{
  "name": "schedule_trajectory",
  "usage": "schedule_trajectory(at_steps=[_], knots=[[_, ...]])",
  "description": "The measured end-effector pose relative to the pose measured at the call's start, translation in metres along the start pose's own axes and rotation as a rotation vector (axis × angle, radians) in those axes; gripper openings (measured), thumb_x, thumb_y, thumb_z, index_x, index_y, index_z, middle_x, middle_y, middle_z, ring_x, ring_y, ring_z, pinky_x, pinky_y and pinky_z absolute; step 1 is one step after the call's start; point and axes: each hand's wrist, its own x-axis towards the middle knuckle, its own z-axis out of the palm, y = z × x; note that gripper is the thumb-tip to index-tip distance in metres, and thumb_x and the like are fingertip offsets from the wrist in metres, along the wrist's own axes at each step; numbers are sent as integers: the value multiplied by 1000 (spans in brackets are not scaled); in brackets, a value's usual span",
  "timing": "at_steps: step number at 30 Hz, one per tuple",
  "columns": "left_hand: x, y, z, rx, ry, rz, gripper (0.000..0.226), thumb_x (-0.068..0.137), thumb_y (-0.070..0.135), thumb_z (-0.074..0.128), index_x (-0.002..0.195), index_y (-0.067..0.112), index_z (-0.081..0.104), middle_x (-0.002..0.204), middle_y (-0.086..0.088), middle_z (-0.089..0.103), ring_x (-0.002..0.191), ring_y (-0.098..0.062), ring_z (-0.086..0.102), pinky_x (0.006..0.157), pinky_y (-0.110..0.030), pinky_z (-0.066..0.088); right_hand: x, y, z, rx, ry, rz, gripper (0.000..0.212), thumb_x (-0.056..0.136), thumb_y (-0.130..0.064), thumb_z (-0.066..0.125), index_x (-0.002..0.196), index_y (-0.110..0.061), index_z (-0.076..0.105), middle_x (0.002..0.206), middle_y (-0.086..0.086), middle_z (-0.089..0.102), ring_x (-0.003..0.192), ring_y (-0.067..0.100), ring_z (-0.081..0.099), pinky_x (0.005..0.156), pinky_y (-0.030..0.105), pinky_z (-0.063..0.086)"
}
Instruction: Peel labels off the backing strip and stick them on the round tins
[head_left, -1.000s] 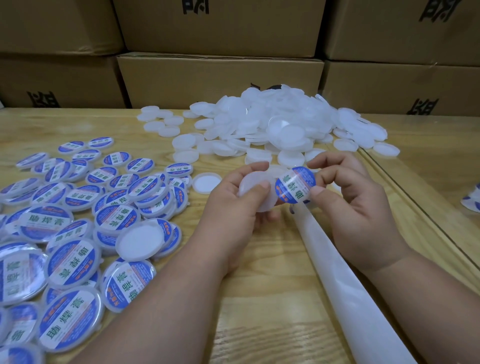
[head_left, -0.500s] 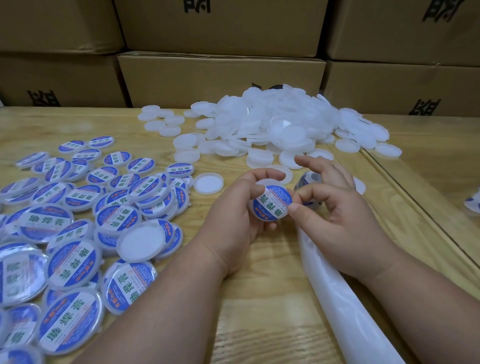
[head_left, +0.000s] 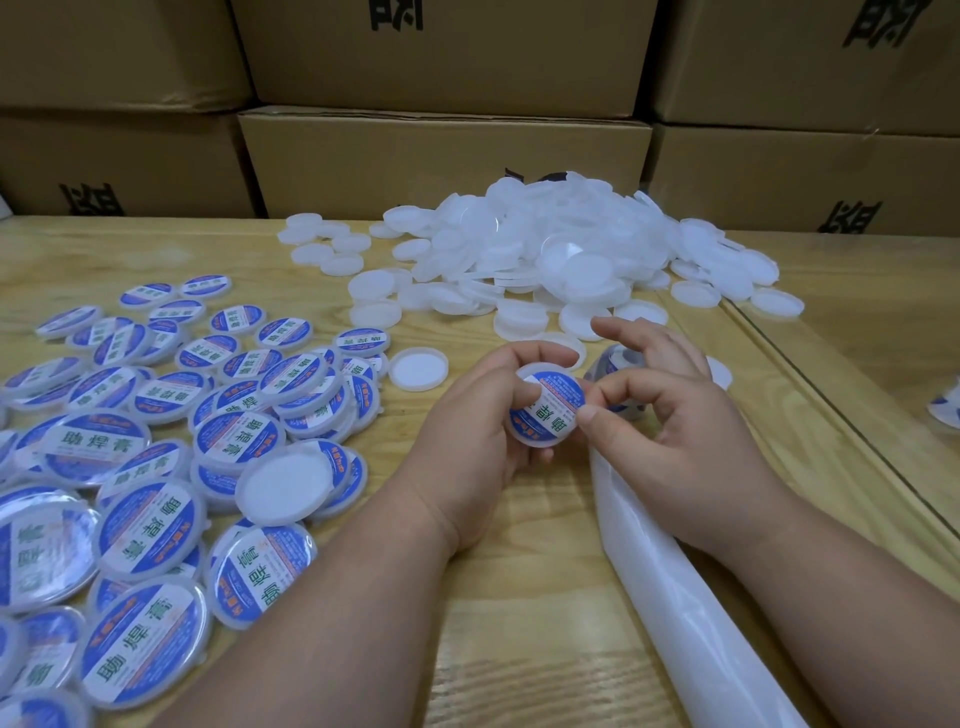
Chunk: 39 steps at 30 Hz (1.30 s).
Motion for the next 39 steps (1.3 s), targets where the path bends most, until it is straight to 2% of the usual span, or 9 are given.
schedule_trajectory(at_steps=[3,7,11,16,22,27,32,37,39], knots=[[1,-1,-1,-14,-3,-3,35,69,18,47,86,26,77,94,-15,70,74,-22,59,55,-29,43,0,1,0,-9,-4,-3,27,85,-13,77,70,-33,69,141,-26,49,143,0,27,109,25,22],[2,-1,-1,-17,-7,3,35,69,17,47,85,26,77,95,-15,69,72,-21,60,54,-28,44,1,-1,1,-10,6,3,13,81,-27,73,70,-34,69,140,-26,49,144,0,27,114,31,20],[2,-1,-1,-10,5,9,36,69,16,46,84,27,78,94,-14,71,71,-20,61,54,-27,45,1,2,1,-11,2,0,26,84,-15,77,70,-35,69,141,-25,50,144,2,27,117,37,22],[3,-3,-2,-20,42,9,37,70,14,44,89,24,75,97,-14,76,74,-22,67,54,-29,44,1,3,1,-16,30,-45,14,86,-22,75,75,-30,77,137,-22,54,142,6,32,118,49,24],[6,-2,-3,-14,141,24,47,68,10,42,109,18,63,98,-10,79,76,-25,74,57,-31,41,2,3,-2,-22,150,-154,16,86,-23,63,80,-25,78,129,-8,63,136,12,44,113,20,27],[6,-4,-5,0,166,47,45,74,9,60,116,26,59,103,0,79,83,-17,76,57,-22,48,7,12,-6,22,455,-110,14,89,-32,58,77,-26,58,111,-5,64,118,23,57,105,37,42],[6,-6,-6,-33,214,54,41,84,5,78,114,26,60,102,-1,79,80,-16,75,54,-19,49,12,20,-9,105,526,58,15,90,-29,58,75,-32,57,97,-17,62,106,11,58,92,15,40],[5,-1,-1,51,235,48,11,100,34,62,110,29,58,92,-2,79,61,-16,70,45,-21,42,12,23,-7,93,497,89,17,92,-25,62,77,-31,60,95,-15,63,103,13,60,86,11,38],[5,0,-1,87,247,31,16,105,45,47,110,33,56,88,-4,80,43,-15,59,39,-21,37,12,23,-7,85,489,96,18,93,-23,63,77,-31,60,94,-16,63,102,11,59,85,10,39]])
